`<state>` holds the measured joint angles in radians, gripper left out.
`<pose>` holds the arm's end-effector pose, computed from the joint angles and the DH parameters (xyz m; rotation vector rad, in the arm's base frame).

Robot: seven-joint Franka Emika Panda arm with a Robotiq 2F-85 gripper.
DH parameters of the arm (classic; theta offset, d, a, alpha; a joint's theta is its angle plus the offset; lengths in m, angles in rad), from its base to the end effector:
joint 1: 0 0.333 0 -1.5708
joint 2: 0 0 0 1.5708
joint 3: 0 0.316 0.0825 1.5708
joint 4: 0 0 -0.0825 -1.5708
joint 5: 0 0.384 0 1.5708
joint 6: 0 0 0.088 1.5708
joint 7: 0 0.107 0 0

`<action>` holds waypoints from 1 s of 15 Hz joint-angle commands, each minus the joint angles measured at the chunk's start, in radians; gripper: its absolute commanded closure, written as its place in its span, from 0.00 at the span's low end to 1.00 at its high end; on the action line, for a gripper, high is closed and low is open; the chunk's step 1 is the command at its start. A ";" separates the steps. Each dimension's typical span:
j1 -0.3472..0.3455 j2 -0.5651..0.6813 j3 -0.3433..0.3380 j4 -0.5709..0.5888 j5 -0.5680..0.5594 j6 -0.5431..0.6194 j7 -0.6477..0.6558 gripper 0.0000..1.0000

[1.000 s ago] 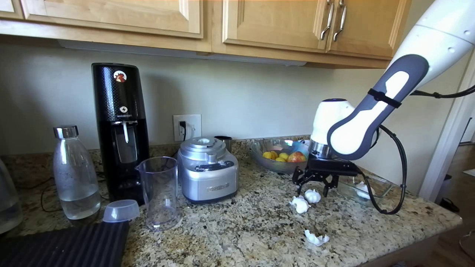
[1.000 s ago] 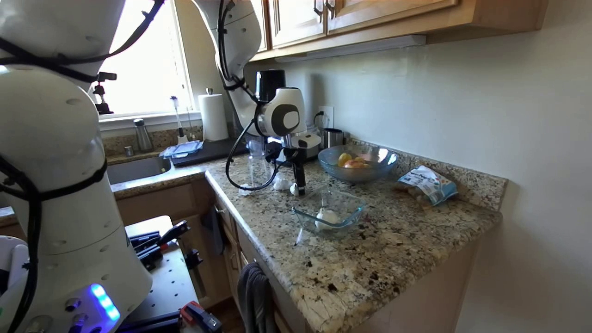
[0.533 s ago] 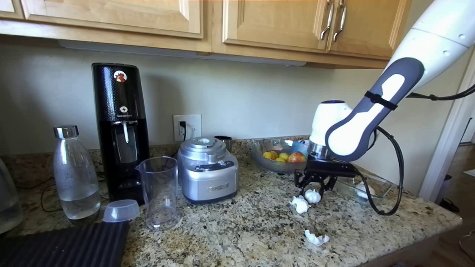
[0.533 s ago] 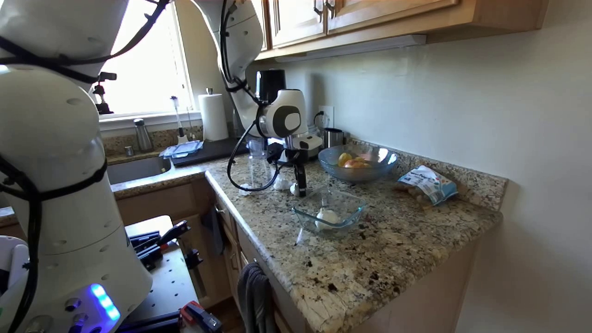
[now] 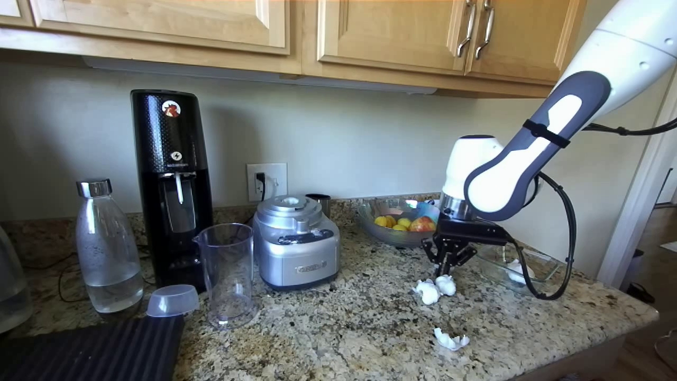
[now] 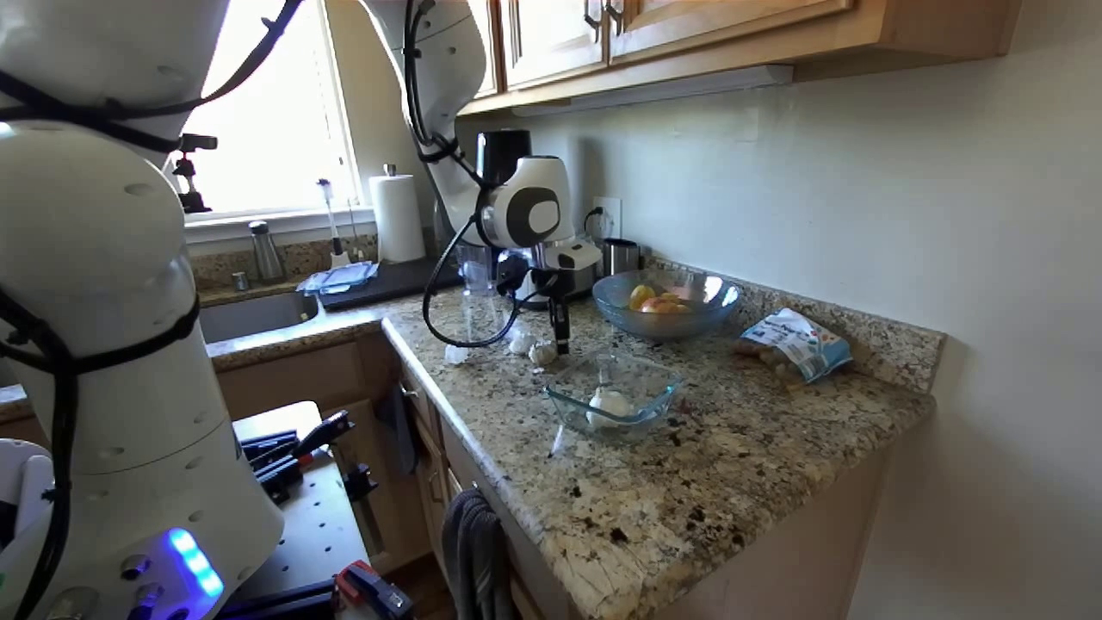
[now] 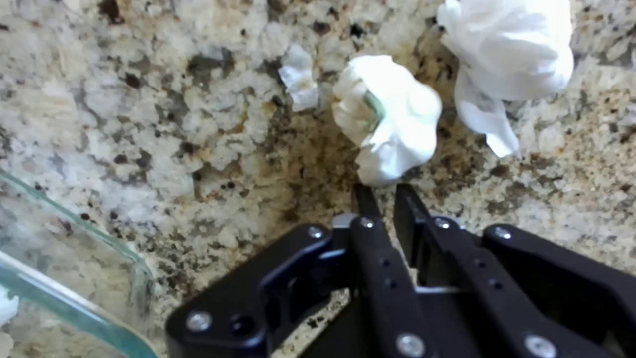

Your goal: Put the bulbs of garlic on the counter in the clear container

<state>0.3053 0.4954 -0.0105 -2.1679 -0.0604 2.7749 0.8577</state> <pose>0.5467 0.1687 0.1723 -3.0023 0.7765 -0.1702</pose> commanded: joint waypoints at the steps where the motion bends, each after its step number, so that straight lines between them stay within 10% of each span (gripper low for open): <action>1: 0.019 -0.157 -0.040 -0.103 -0.013 -0.040 -0.014 0.97; 2: 0.020 -0.183 -0.048 -0.118 -0.028 -0.038 -0.010 0.69; 5: 0.007 -0.238 -0.054 -0.154 -0.068 -0.047 -0.009 0.65; 15: -0.035 -0.231 0.070 -0.174 0.106 -0.079 -0.042 0.02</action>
<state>0.2963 0.2873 0.0259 -2.3127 -0.0036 2.7155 0.8485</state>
